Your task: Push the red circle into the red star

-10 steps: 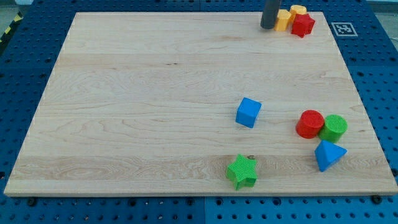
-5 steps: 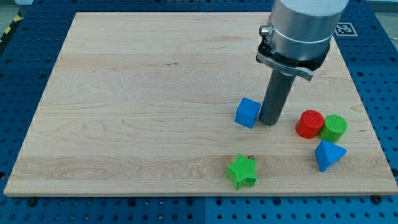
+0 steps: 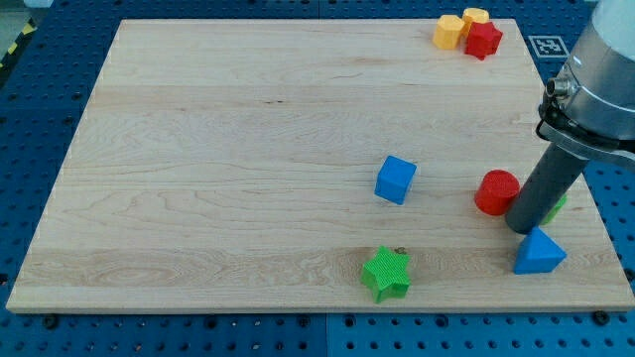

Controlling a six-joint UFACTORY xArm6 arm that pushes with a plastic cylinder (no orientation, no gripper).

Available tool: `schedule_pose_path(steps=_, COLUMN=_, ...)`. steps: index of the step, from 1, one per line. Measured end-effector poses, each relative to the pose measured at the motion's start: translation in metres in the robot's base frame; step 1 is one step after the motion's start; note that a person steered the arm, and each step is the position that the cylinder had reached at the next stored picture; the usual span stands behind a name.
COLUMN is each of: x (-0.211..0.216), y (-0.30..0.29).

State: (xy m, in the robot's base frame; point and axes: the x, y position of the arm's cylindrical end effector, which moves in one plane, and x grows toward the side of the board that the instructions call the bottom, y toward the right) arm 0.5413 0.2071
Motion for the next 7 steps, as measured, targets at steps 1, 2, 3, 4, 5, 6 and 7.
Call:
schedule_pose_path(steps=1, x=0.0, y=-0.004)
schedule_pose_path(steps=2, x=-0.001, y=-0.016)
schedule_pose_path(steps=3, x=-0.008, y=-0.02)
schedule_pose_path(steps=4, x=-0.023, y=-0.02)
schedule_pose_path(steps=5, x=-0.037, y=-0.02)
schedule_pose_path(steps=6, x=-0.055, y=-0.02)
schedule_pose_path(steps=7, x=-0.076, y=-0.02)
